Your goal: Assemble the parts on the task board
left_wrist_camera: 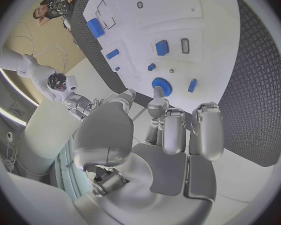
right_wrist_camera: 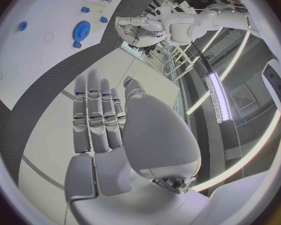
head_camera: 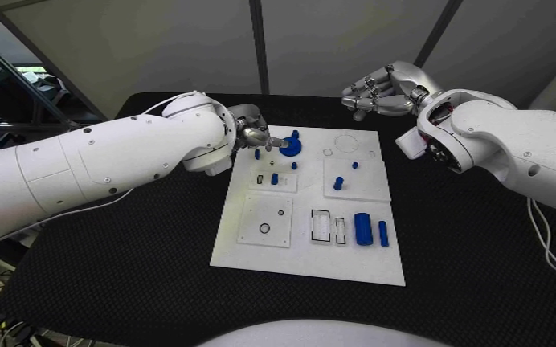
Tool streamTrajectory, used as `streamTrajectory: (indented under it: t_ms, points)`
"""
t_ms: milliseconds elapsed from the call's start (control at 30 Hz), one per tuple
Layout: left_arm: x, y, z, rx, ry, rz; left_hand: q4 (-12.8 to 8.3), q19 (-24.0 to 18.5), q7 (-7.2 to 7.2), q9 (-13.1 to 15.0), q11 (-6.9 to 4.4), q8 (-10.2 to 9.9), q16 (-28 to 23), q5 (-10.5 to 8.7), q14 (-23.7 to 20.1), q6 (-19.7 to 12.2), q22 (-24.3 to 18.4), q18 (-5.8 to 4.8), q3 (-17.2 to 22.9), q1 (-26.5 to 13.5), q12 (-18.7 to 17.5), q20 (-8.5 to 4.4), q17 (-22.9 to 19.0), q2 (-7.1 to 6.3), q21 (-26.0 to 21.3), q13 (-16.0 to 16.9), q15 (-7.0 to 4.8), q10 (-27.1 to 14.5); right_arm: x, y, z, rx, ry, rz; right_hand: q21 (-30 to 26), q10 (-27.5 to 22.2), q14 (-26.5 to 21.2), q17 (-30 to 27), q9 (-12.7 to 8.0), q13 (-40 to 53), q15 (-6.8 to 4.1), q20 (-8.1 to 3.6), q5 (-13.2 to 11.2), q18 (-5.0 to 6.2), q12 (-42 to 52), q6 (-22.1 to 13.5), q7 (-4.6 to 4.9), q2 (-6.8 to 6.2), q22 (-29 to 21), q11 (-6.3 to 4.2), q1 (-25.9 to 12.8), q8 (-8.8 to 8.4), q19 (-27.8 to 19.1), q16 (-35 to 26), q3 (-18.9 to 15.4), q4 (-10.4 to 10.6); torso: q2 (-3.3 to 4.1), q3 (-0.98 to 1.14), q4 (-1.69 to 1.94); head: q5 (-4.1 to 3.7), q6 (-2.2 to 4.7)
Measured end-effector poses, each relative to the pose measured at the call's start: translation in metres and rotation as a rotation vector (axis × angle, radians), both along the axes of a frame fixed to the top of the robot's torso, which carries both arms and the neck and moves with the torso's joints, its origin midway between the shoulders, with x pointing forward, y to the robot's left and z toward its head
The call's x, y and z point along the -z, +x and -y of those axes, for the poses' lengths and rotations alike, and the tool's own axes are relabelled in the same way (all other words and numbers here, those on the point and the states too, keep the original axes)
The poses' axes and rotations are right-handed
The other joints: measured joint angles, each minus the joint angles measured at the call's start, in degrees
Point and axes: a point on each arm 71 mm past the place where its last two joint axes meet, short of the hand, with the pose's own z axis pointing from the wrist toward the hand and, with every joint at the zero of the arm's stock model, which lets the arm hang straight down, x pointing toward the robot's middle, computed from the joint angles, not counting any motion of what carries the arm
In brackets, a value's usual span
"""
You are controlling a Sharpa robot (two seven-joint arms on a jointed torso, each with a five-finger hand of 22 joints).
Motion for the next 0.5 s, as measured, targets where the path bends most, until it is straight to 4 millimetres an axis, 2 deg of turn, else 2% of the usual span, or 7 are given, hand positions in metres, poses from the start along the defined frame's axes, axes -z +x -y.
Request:
streamTrajectory:
  t_ms: [67, 167, 367, 400, 467, 500]
  points:
    - [-0.004, 0.008, -0.002, -0.003, 0.015, -0.004, 0.37, -0.04, 0.30, -0.87, 0.35, -0.89, -0.13, 0.00, 0.16, -0.29, 0.00, 0.00, -0.97, 0.77, -1.04, 0.05, 0.00, 0.31, -0.76, -1.25, 0.25, -0.73, 0.000, 0.001, 0.000, 0.002, 0.000, 0.000, -0.53, -0.20, -0.36, -0.15, 0.01, -0.19, 0.37, 0.26, 0.00, 0.00, 0.00, 0.00, 0.00, 0.00, -0.23, 0.21, 0.00, 0.00, -0.26, -0.49, 0.34, -0.01, 0.02, 0.00, 0.00, -0.01, 0.12]
    - [-0.007, 0.021, -0.006, -0.016, 0.040, -0.016, 0.98, -0.13, 0.71, -2.04, 0.72, -2.17, -0.34, 0.00, 0.14, -0.70, 0.00, -0.01, -2.16, 1.97, -1.52, 0.55, 0.00, 0.48, -1.20, -2.23, 0.54, -1.10, 0.000, 0.001, 0.001, 0.003, 0.000, 0.000, -0.69, -0.20, -0.57, -0.25, 0.01, -0.33, 0.17, 0.37, 0.00, -0.01, 0.00, 0.00, 0.00, 0.01, -0.43, 0.21, 0.01, 0.22, -0.37, -0.67, 0.39, -0.05, 0.03, 0.01, -0.01, -0.04, 0.37]
    - [-0.002, 0.040, -0.014, -0.037, 0.086, -0.056, 1.61, -0.20, 0.71, -3.15, 0.92, -2.88, -0.34, 0.00, 0.01, -0.70, 0.00, 0.00, -3.36, 3.09, -1.52, 0.62, 0.00, 0.71, -1.20, -2.59, 0.81, -1.30, 0.000, 0.001, 0.000, 0.001, 0.000, 0.000, -0.73, -0.20, -0.56, -0.27, 0.01, -0.34, 0.17, 0.46, 0.00, -0.01, 0.00, 0.00, 0.00, 0.01, -0.43, 0.21, 0.02, 0.22, -0.46, -0.92, 0.38, -0.05, 0.05, 0.03, -0.09, -0.02, 0.79]
    - [0.000, 0.044, -0.016, -0.040, 0.097, -0.068, 1.86, -0.20, 0.84, -3.51, 0.92, -3.30, -0.38, -0.44, 0.01, -0.57, 0.00, 0.00, -4.05, 3.30, -1.52, 0.62, 0.00, 0.93, -1.21, -2.65, 0.80, -1.30, 0.000, 0.001, -0.001, 0.001, 0.000, 0.001, -0.95, -0.20, -0.56, -0.27, 0.00, -0.42, 0.17, 0.46, 0.00, -0.01, 0.00, 0.00, 0.00, 0.01, -0.46, 0.21, 0.02, 0.22, -0.47, -0.92, 0.39, -0.05, 0.06, 0.03, -0.09, -0.01, 0.83]
    - [0.002, 0.048, -0.019, -0.043, 0.113, -0.086, 2.84, 0.00, 1.05, -4.21, 1.13, -3.67, -0.64, -3.62, 0.01, -0.35, 0.00, 0.00, -5.20, 3.74, -1.52, 0.82, 0.00, 1.37, -1.44, -2.81, 0.81, -1.51, 0.000, 0.002, -0.001, 0.000, 0.000, 0.001, -0.95, -0.20, -0.56, -0.30, 0.00, -0.42, 0.17, 0.46, 0.00, -0.01, 0.00, 0.00, 0.00, 0.01, -0.49, 0.21, 0.02, 0.22, -0.46, -0.92, 0.39, -0.06, 0.06, 0.03, -0.09, -0.01, 0.90]
    - [0.004, 0.050, -0.020, -0.045, 0.122, -0.094, 3.18, 0.00, 1.05, -4.40, 1.13, -3.86, -0.66, -4.47, 0.01, -0.35, 0.00, 0.00, -5.53, 3.95, -1.52, 0.82, 0.00, 1.58, -1.44, -2.88, 0.80, -1.51, 0.000, 0.002, -0.001, 0.000, 0.001, 0.001, -0.95, -0.20, -0.56, -0.32, 0.00, -0.42, 0.17, 0.46, 0.00, 0.00, 0.00, 0.00, 0.00, 0.01, -0.49, 0.21, 0.02, 0.22, -0.47, -0.92, 0.38, -0.05, 0.06, 0.03, -0.09, -0.01, 0.91]
